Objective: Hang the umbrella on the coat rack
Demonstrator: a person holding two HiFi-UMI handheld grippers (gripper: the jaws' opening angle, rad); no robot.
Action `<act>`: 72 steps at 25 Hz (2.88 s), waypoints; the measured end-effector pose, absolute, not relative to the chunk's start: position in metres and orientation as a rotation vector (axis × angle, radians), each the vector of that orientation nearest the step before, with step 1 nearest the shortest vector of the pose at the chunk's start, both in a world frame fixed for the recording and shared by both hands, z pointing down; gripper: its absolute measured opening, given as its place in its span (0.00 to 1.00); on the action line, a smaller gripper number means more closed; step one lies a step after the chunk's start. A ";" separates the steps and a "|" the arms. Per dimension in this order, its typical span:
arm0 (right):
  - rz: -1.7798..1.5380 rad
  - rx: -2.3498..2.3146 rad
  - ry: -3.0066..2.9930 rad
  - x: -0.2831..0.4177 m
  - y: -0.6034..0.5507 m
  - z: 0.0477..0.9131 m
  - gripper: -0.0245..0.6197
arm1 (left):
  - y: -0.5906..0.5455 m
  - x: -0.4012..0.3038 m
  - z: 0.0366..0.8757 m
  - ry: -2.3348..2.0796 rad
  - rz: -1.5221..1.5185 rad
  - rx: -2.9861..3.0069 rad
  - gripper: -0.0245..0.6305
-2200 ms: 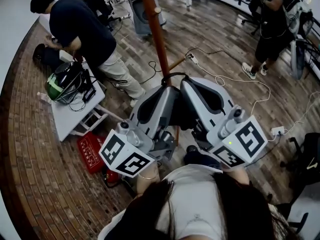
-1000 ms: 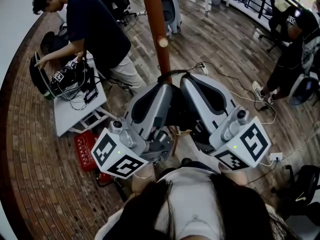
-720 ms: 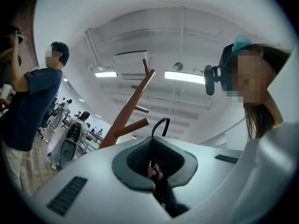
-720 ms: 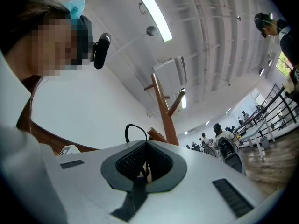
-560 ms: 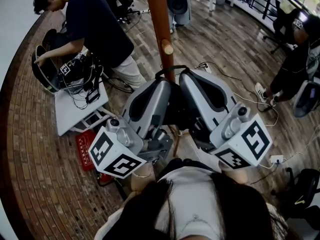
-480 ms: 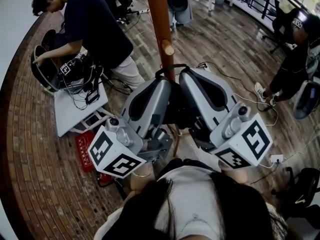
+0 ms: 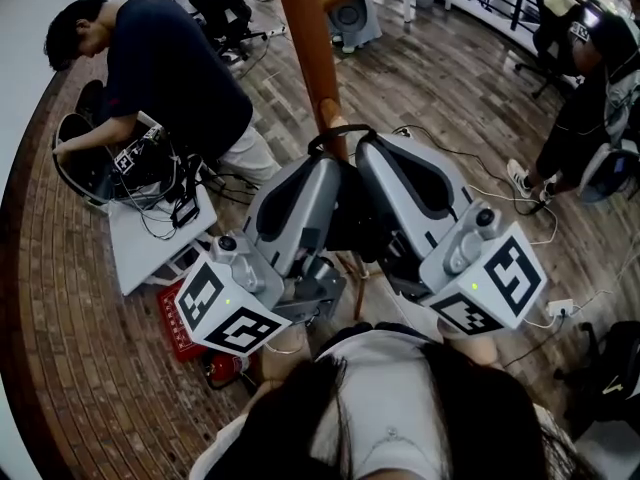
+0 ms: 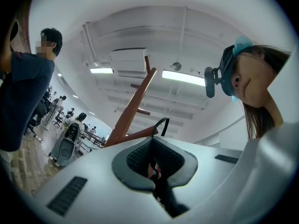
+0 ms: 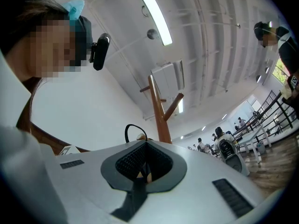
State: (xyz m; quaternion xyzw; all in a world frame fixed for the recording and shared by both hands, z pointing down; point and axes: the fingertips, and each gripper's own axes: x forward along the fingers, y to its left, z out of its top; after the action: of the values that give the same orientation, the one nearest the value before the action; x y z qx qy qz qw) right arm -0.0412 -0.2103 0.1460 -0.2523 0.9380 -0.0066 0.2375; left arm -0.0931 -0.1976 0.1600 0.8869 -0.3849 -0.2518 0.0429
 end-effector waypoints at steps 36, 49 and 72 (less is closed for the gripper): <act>-0.120 -0.812 2.584 -0.049 -0.251 0.179 0.09 | -0.237 -0.097 0.193 -1.122 -0.702 2.625 0.06; -0.141 -0.874 2.598 -0.050 -0.259 0.196 0.09 | -0.247 -0.095 0.210 -1.095 -0.676 2.586 0.06; -0.154 -0.922 2.609 -0.054 -0.269 0.212 0.09 | -0.258 -0.090 0.224 -1.092 -0.631 2.592 0.06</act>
State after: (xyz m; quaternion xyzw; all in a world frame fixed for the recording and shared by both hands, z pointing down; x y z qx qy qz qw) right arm -0.0538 -0.2694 0.2117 -0.3269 0.9254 -0.0546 0.1840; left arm -0.0900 -0.2576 0.2239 0.8916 -0.3758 -0.2170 0.1293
